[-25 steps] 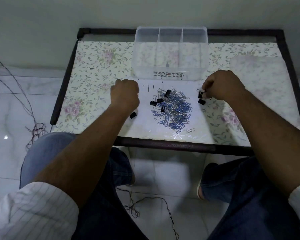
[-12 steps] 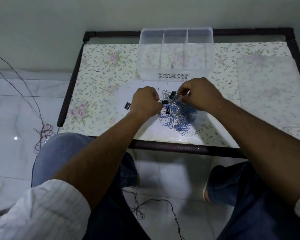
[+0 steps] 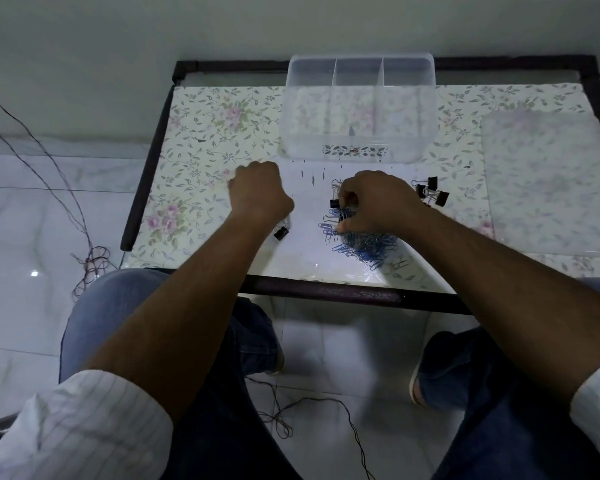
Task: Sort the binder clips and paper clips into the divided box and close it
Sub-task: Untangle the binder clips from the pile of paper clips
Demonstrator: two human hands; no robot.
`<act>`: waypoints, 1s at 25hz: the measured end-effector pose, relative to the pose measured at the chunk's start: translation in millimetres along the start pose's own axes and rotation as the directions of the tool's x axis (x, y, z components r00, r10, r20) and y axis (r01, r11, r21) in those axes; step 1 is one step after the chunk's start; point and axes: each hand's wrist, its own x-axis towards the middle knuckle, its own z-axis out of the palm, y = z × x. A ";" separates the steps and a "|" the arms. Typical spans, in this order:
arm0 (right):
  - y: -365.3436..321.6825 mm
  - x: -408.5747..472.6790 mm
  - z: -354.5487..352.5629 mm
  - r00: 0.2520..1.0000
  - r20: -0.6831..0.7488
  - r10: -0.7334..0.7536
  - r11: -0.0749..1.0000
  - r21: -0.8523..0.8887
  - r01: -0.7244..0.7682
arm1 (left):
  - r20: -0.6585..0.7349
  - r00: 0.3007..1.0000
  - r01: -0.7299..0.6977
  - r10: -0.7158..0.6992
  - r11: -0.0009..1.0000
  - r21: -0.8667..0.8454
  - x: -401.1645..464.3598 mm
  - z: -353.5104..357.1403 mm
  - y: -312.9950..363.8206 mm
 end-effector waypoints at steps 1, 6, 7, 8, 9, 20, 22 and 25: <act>1.0 -0.7 1.3 1.000 -0.013 0.008 1.000 0.008 -0.008 | -0.009 0.998 -0.061 0.060 0.997 -0.040 -0.9 4.9 6.9; 3.6 -6.0 3.6 0.998 -0.058 0.007 1.000 0.015 -0.006 | 0.044 0.975 -0.202 0.219 0.946 -0.252 -10.1 31.8 40.8; 4.7 -6.8 2.5 0.998 -0.060 0.018 1.000 -0.007 -0.019 | 0.050 0.973 -0.204 0.224 0.946 -0.253 -10.6 36.0 45.5; 6.5 -7.6 0.2 0.998 -0.054 0.038 0.999 -0.032 -0.040 | 0.049 0.972 -0.209 0.228 0.945 -0.250 -10.1 40.1 49.8; 8.2 -8.2 -2.2 0.997 -0.042 0.067 0.996 -0.057 -0.069 | 0.041 0.973 -0.211 0.228 0.946 -0.247 -9.4 43.7 53.4; 22.2 -6.8 -24.0 0.985 -0.072 0.157 0.984 0.091 -0.151 | 0.034 0.977 -0.197 0.209 0.956 -0.215 -8.8 50.1 58.1; 21.4 -5.9 -19.4 0.988 -0.105 0.113 0.991 0.088 -0.103 | 0.050 0.975 -0.201 0.215 0.958 -0.203 -5.9 51.0 53.2; 18.5 -4.7 -9.5 0.995 -0.099 0.010 0.998 0.061 -0.004 | 0.014 0.982 -0.183 0.189 0.964 -0.194 -5.8 52.2 49.1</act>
